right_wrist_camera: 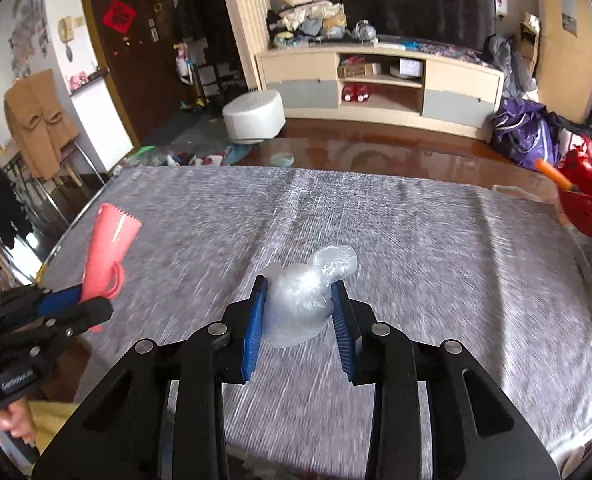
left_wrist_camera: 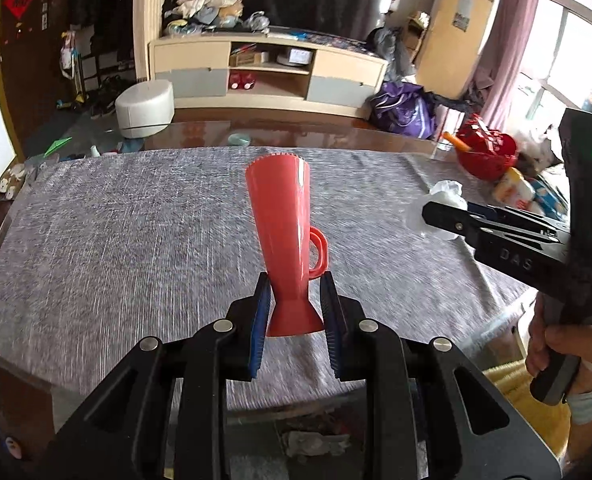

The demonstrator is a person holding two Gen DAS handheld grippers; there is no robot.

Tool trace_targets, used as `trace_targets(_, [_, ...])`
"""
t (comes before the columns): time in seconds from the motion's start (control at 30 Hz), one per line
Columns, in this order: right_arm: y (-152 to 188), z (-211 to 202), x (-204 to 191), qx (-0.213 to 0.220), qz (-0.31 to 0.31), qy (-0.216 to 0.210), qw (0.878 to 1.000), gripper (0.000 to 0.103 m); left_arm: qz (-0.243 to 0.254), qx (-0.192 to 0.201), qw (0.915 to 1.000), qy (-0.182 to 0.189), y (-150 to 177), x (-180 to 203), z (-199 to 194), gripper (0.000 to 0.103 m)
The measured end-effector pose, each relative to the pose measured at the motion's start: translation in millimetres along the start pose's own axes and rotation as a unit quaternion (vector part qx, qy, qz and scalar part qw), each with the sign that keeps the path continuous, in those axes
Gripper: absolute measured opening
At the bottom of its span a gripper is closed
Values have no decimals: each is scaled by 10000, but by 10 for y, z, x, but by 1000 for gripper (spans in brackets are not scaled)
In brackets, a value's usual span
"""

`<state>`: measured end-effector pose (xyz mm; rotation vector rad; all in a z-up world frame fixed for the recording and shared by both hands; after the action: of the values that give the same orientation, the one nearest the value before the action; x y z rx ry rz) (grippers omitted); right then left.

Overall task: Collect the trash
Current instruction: 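Carry the red cup and clear bag down into the black bin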

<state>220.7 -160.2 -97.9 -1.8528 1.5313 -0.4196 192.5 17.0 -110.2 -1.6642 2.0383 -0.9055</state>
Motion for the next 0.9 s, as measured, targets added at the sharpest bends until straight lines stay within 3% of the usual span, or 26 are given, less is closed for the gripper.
trace_targets(0.13, [230,-350,-79,93,-55,-40,9999,34,90,63,9999,70,213,168,-273,24])
trace_targets(0.33, [650,-538,-182,13,-111,-78,9999,34,186,23,9997,154,654,389,-510,24])
trace_targets(0.6, [1379,-504,-240,-391,-43,-95,9992,34,273,-353,9986,286,1295,638,-444,24])
trace_targets(0.9, [1878,-318,-193,-745,59,24,9972,34,168,-758,9964,339,1832,706,-208,24])
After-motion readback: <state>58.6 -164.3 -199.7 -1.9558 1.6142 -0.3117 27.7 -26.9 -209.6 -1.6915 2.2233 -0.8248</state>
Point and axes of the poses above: each gripper's, at about its wrist camera, not at the fingertips, and z roughly the way its jaws point, x to its right, y to its underside, the point moved 6 cm from there along z, roughly the way its jaws point, and after that the axes turned 3 degrees about z, right-handed, at the moved point
